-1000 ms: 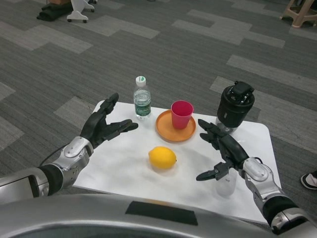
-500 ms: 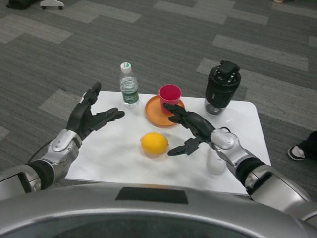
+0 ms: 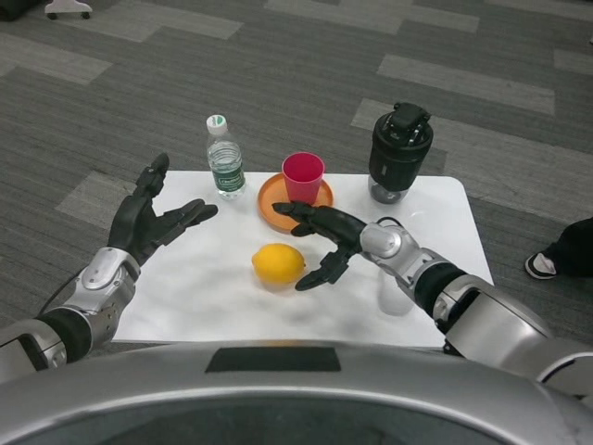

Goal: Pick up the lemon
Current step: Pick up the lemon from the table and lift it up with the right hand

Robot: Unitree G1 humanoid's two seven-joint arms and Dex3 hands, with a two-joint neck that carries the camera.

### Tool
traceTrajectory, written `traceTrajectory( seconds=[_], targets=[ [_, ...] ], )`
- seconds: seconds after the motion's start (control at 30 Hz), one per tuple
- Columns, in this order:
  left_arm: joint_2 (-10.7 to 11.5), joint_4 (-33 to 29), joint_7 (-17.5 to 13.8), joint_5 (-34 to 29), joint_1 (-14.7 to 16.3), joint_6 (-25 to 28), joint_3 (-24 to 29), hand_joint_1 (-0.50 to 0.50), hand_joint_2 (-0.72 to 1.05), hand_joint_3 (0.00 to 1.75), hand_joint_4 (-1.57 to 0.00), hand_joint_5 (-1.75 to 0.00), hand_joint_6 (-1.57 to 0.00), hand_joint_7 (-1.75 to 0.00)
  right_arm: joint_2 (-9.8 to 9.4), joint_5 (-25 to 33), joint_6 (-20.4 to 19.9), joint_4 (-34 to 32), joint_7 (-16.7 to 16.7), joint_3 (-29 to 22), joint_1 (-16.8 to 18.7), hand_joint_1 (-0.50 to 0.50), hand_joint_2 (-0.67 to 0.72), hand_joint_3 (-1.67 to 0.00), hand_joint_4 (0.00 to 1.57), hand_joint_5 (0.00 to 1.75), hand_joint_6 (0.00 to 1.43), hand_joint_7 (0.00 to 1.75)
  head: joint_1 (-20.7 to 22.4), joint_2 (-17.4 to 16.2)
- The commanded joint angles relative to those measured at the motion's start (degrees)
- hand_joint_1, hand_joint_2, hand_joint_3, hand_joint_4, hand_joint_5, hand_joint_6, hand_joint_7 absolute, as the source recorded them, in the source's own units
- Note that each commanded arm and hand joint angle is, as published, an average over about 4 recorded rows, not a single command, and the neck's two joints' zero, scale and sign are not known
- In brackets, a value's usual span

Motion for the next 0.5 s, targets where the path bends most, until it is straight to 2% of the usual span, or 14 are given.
traceTrajectory(
  seconds=[0.03, 0.13, 0.27, 0.37, 0.5],
  targets=[
    [0.46, -0.34, 0.16, -0.06, 0.42, -0.06, 0.77, 0.5, 1.05, 0.09, 0.0, 0.0, 0.0, 0.0, 0.54, -1.94, 1.27, 0.85, -1.31, 0.42, -2.04, -0.29, -0.27, -0.56, 0.0, 0.85, 0.0, 0.07, -0.08, -0.06],
    [0.43, -0.45, 0.12, -0.06, 0.53, -0.06, 0.88, 0.5, 1.05, 0.09, 0.0, 0.0, 0.0, 0.0, 0.89, -2.47, 1.34, 1.82, -2.61, 0.82, -2.3, -0.29, -0.22, -0.56, 0.0, 0.87, 0.0, 0.07, -0.11, -0.08],
    [0.39, -0.72, 0.12, -0.02, 0.53, -0.06, 1.15, 0.5, 1.05, 0.09, 0.0, 0.0, 0.0, 0.0, 1.55, -1.9, 1.25, 4.94, -5.9, 0.9, -2.39, -0.32, -0.16, -0.48, 0.0, 0.87, 0.0, 0.07, 0.15, -0.02],
    [0.39, -1.02, 0.16, 0.02, 0.64, -0.06, 1.19, 0.5, 1.05, 0.09, 0.0, 0.0, 0.0, 0.0, 1.84, -1.74, 0.77, 5.62, -7.68, 0.79, -2.39, -0.33, -0.16, -0.48, 0.0, 0.87, 0.0, 0.07, 0.13, -0.05],
    [0.39, -1.31, 0.09, 0.02, 0.7, -0.06, 1.21, 0.5, 1.05, 0.09, 0.0, 0.0, 0.0, 0.0, 1.95, -1.48, 0.19, 6.02, -9.71, 0.95, -2.39, -0.33, -0.16, -0.4, 0.0, 0.87, 0.0, 0.07, 0.04, -0.04]
  ],
)
